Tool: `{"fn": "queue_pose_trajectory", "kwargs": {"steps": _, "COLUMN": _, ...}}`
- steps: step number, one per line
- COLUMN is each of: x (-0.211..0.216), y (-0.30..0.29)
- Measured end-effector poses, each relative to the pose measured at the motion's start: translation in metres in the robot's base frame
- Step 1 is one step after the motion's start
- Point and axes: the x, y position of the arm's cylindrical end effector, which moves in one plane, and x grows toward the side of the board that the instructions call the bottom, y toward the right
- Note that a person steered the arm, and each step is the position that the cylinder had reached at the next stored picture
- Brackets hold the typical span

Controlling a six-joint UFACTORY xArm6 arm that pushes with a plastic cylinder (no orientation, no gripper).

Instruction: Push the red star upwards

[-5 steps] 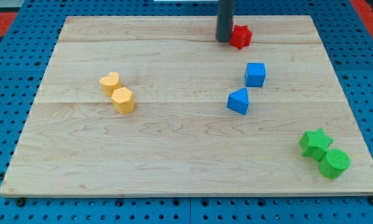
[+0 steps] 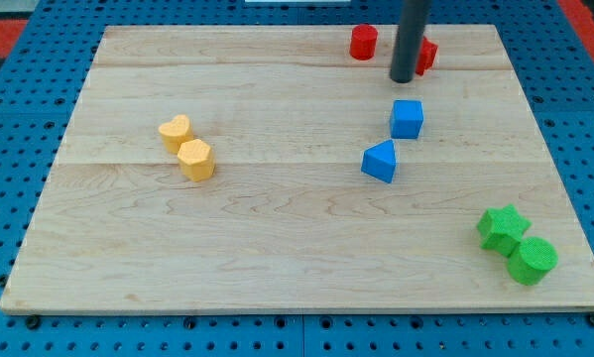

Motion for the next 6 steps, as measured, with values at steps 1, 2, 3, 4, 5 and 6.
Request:
{"fn": "queue_pose_trajectory", "kwargs": {"steps": 1, "x": -0.020, "y": 0.033}}
{"fn": "queue_pose_trajectory", "kwargs": {"steps": 2, "x": -0.016, "y": 0.044}}
{"fn": "queue_pose_trajectory", "kwargs": {"steps": 3, "x": 0.006, "y": 0.010}}
{"fn": "queue_pose_trajectory", "kwargs": {"steps": 4, "x": -0.004, "y": -0.014}}
{"fn": "queue_pose_trajectory", "kwargs": {"steps": 5, "x": -0.025, "y": 0.001}}
{"fn": "queue_pose_trajectory", "kwargs": {"steps": 6, "x": -0.040, "y": 0.031}}
